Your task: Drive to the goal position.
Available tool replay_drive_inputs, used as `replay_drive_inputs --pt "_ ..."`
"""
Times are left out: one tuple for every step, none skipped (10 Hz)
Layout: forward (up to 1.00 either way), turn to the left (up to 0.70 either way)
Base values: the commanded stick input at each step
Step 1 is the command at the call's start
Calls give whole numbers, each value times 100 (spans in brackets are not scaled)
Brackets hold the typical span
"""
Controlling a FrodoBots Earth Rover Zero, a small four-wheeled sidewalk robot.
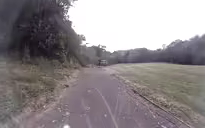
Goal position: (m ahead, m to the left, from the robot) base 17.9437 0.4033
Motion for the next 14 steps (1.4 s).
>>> replay_drive_inputs --pt "45 0" --pt "45 0" --pt "45 0" --pt "45 0" --pt "45 0" --pt "45 0" --pt "45 0" --pt "45 0" --pt "45 0" --pt "45 0" --pt "45 0" --pt "45 0" --pt "45 0" --pt "45 0"
